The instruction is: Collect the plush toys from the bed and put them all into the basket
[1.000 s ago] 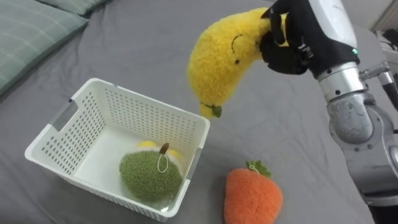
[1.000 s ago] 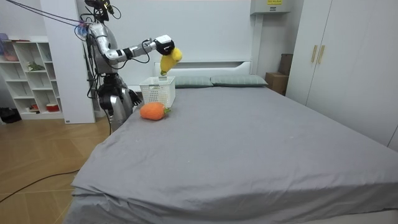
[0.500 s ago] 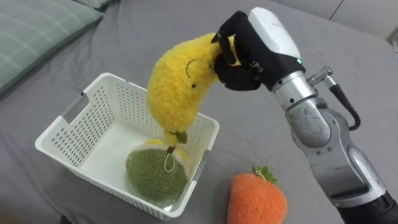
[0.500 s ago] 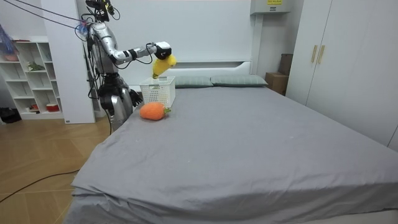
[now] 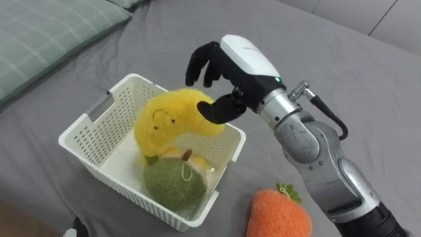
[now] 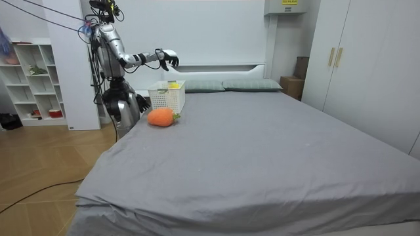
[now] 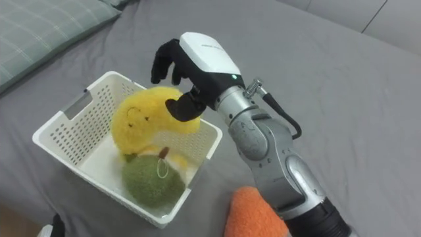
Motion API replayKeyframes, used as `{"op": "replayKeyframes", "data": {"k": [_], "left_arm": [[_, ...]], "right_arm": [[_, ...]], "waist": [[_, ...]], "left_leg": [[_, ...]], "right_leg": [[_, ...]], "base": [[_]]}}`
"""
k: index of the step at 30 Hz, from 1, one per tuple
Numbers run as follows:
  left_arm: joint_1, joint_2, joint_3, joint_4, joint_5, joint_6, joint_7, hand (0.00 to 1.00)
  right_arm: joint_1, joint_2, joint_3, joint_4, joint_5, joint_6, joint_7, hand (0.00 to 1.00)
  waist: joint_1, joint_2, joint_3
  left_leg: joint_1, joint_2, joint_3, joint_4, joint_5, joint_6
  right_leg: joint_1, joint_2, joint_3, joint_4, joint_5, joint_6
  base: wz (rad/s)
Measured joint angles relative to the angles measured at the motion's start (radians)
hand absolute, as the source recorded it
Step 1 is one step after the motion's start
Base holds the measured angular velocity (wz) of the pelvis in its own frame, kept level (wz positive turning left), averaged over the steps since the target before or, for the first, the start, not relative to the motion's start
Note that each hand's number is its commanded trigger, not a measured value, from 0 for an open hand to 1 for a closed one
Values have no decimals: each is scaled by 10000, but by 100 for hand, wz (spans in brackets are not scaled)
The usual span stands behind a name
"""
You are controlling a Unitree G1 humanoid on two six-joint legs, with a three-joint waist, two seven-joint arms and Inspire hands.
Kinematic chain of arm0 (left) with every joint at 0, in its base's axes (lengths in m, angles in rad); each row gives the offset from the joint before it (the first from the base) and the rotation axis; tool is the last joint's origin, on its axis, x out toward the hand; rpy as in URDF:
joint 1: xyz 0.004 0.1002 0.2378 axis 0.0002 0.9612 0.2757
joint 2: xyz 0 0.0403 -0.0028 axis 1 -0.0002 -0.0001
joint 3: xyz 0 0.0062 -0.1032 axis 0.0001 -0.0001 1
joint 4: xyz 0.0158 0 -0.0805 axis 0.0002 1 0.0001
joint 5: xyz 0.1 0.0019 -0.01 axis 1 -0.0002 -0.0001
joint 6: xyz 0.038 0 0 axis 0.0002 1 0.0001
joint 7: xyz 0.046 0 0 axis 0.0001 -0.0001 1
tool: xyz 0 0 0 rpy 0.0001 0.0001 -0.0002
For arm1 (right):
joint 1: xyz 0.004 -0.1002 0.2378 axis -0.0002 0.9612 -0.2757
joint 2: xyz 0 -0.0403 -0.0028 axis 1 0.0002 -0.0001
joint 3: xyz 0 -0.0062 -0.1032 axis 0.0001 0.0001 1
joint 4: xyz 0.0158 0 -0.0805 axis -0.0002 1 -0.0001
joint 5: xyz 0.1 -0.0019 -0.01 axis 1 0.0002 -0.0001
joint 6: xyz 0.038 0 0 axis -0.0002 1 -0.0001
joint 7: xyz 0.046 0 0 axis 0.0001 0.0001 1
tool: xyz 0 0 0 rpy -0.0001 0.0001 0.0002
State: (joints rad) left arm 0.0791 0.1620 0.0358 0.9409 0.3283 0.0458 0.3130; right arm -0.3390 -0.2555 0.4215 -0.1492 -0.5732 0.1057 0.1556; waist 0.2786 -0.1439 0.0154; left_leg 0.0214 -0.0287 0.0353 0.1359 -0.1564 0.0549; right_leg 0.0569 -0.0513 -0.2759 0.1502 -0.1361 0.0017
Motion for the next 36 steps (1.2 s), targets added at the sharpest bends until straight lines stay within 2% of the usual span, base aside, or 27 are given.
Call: {"op": "replayKeyframes", "data": {"k": [3,9,19,26,33,36], "left_arm": [[-4,2,12,0,398,2,-40,0],[-3,-11,18,-1,592,6,-195,0],[-3,-9,18,-1,619,6,-187,0],[12,77,25,0,1031,83,-187,0],[26,80,140,4,1250,128,-135,0],[26,82,221,4,1248,124,-78,0]], "right_arm": [[0,-14,-18,31,1,0,3,0],[100,-21,-36,82,-2,2,8,0],[271,-29,-41,81,-37,1,7,0],[271,-36,-134,82,-132,-34,1,0],[278,-102,-555,564,-69,-378,-234,0],[305,-345,-612,625,-44,-409,-433,0]], "waist": [[-20,5,5],[-48,42,39],[-130,40,36],[-268,42,37],[-297,37,32],[-302,26,25]], "left_leg": [[-14,-4,-50,-4,0,0],[-26,-7,-80,-12,-1,0],[-1,-8,-86,-6,-1,0],[26,-4,-58,-3,0,1],[100,-4,-38,7,0,1],[105,-4,-9,8,0,1]], "right_leg": [[1,1,-8,-6,-3,4],[-2,7,8,-13,-7,12],[-9,8,30,-13,-8,12],[44,12,127,-12,-8,13],[106,14,286,-10,-10,16],[105,11,283,-10,-10,16]], "base": [[4],[1],[0],[0],[0],[0]]}}
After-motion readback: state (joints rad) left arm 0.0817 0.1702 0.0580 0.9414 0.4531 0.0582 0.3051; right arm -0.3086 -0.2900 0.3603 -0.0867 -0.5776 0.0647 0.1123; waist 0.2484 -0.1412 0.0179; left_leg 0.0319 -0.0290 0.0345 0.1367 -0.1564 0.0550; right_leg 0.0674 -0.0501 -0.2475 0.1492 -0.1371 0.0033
